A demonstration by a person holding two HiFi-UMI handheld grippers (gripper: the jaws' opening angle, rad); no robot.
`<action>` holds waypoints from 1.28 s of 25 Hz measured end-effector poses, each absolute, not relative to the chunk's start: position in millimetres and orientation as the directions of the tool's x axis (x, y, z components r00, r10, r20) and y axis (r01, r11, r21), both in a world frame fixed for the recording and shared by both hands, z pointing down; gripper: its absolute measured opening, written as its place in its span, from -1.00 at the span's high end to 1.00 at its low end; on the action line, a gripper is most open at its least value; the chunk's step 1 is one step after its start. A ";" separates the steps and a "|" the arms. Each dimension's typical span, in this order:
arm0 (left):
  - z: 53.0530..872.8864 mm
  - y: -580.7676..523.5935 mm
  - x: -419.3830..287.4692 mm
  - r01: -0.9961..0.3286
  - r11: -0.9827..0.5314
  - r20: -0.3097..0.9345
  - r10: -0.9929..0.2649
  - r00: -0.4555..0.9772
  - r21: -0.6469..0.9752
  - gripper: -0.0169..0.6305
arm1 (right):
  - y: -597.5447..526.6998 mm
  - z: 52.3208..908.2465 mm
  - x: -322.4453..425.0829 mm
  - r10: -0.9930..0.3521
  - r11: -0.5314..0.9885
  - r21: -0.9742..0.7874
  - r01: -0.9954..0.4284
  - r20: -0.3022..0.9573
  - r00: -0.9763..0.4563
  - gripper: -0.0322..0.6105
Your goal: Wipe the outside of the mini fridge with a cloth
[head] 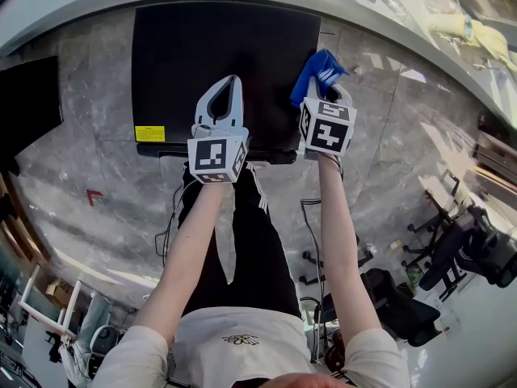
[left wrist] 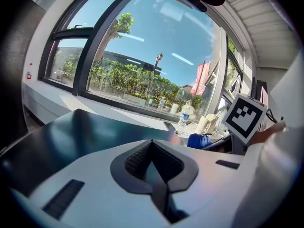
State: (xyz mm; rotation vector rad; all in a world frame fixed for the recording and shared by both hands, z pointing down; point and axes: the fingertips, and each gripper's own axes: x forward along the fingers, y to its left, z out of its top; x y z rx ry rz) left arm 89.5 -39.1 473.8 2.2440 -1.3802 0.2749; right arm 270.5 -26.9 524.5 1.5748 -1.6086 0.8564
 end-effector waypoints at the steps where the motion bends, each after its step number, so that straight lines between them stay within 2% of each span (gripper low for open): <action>1: 474.4 -38.6 87.3 -0.881 -0.367 0.413 -0.782 0.466 0.299 0.93 | -26.8 524.7 272.5 -0.523 0.032 0.030 -0.999 0.852 0.009 0.71; 9: 477.5 -35.2 62.8 -0.889 -0.347 0.418 -0.790 0.449 0.298 0.93 | -20.1 527.6 291.8 -0.512 -0.023 0.079 -0.997 0.856 0.079 0.71; 14: 474.1 -39.2 39.7 -0.895 -0.332 0.413 -0.801 0.434 0.297 0.93 | -25.2 497.0 269.1 -0.571 -0.037 0.068 -0.997 0.817 0.077 0.71; 17: 472.1 -41.4 19.3 -0.904 -0.312 0.416 -0.810 0.413 0.291 0.93 | -31.4 480.6 222.9 -0.606 0.062 0.075 -0.995 0.795 0.022 0.71; 22: 471.2 -42.5 -27.7 -0.922 -0.276 0.426 -0.825 0.372 0.271 0.93 | -45.8 478.2 112.5 -0.607 0.230 -0.003 -0.973 0.782 -0.145 0.71; 32: 465.9 -43.2 -153.5 -0.964 -0.161 0.442 -0.864 0.241 0.211 0.93 | -57.3 462.2 -71.2 -0.565 0.363 -0.209 -0.908 0.726 -0.393 0.71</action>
